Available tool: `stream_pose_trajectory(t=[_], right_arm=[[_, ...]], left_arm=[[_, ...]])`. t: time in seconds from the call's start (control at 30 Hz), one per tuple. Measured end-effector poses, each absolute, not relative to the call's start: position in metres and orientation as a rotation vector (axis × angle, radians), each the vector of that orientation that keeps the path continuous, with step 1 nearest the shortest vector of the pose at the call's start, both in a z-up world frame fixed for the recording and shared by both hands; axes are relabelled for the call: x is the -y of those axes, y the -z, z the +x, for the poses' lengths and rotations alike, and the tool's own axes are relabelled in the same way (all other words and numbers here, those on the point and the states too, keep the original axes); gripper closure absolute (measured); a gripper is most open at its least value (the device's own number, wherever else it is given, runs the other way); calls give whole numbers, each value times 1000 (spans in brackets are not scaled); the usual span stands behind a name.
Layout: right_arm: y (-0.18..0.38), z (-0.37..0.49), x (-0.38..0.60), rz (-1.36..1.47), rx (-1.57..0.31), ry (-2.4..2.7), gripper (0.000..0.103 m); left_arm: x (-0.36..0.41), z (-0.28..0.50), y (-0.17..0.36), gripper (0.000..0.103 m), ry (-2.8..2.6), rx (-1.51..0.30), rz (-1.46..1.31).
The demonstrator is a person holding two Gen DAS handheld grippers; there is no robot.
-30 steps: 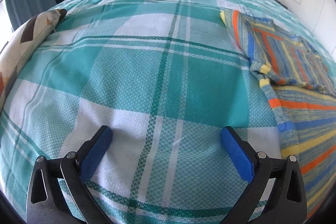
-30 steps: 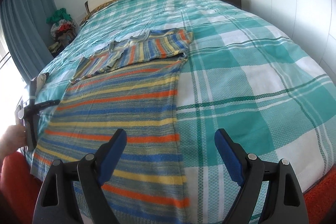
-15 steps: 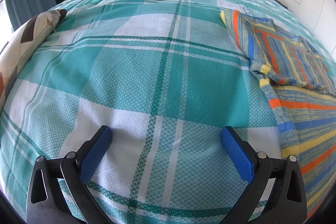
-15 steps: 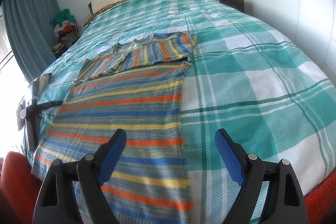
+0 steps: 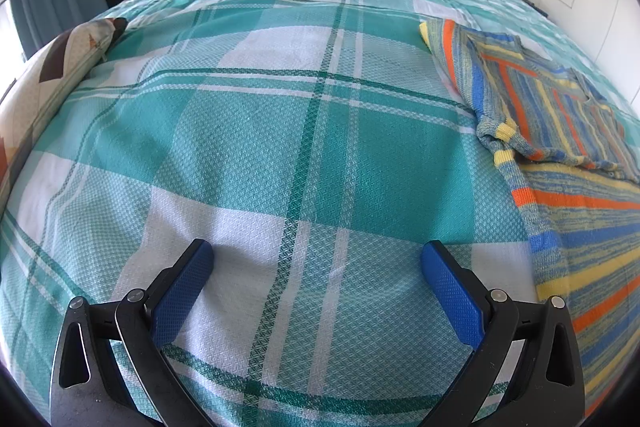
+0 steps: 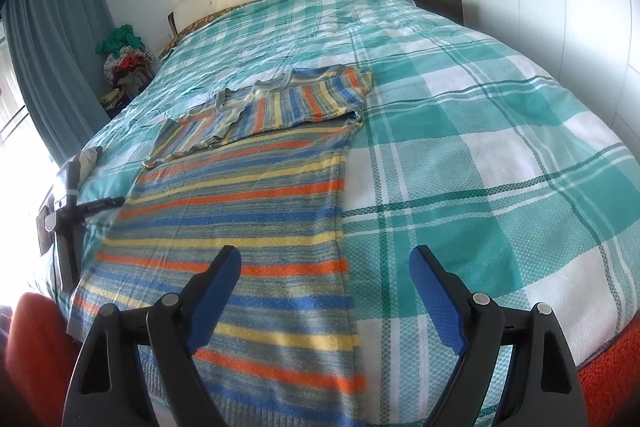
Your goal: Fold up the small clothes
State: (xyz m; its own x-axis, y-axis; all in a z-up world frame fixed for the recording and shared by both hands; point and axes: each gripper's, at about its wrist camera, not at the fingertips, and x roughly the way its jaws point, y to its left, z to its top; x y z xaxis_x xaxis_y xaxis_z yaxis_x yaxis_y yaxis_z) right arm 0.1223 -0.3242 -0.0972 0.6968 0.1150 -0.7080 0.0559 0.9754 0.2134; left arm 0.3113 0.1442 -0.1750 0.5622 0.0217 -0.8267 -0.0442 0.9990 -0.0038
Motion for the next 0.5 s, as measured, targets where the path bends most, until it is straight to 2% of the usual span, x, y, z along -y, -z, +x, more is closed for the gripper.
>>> stream_pose_trajectory(t=[0.5], right_arm=[[102, 122, 324, 244, -818, -27, 17]], left_arm=[[-144, 311, 175, 0, -39, -972, -25]])
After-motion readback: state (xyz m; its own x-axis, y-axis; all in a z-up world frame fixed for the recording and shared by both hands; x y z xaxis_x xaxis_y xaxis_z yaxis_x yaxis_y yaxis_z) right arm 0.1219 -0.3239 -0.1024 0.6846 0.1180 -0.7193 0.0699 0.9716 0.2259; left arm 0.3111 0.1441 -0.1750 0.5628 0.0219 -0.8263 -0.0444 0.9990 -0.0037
